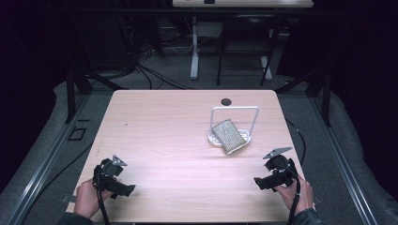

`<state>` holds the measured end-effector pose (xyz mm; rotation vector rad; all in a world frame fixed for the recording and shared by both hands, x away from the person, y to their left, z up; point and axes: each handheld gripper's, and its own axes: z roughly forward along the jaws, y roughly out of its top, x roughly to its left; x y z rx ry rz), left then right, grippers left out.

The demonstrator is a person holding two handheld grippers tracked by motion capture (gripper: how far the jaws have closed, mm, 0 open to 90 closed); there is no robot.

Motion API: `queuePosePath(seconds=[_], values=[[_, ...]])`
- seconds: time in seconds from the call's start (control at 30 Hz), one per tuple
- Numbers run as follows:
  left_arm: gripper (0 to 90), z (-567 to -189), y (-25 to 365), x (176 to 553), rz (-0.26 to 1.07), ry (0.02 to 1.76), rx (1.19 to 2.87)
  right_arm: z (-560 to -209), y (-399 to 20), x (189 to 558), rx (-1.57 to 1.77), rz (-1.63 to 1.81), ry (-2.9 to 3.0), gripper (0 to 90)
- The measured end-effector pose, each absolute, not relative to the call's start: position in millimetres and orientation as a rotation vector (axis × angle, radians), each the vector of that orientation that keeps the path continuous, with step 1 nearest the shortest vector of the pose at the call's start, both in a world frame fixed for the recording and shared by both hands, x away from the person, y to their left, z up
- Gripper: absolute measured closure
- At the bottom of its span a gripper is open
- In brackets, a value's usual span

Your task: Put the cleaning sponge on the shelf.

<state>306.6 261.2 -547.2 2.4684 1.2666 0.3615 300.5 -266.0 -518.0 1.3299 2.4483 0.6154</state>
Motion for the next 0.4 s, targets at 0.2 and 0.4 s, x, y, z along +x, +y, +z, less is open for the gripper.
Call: queuePosePath(seconds=[0.2, 0.4], values=[[0.2, -548.1, 259.9, 307.4, 0.364, 1.261, 2.47, -519.4, -269.1, 301.9, 1.341, 0.597, 2.449, 6.1], [0.3, -548.2, 259.6, 307.7, 0.359, 1.261, 2.474, -519.5, -269.5, 302.8, 1.328, 0.576, 2.45, 6.2]])
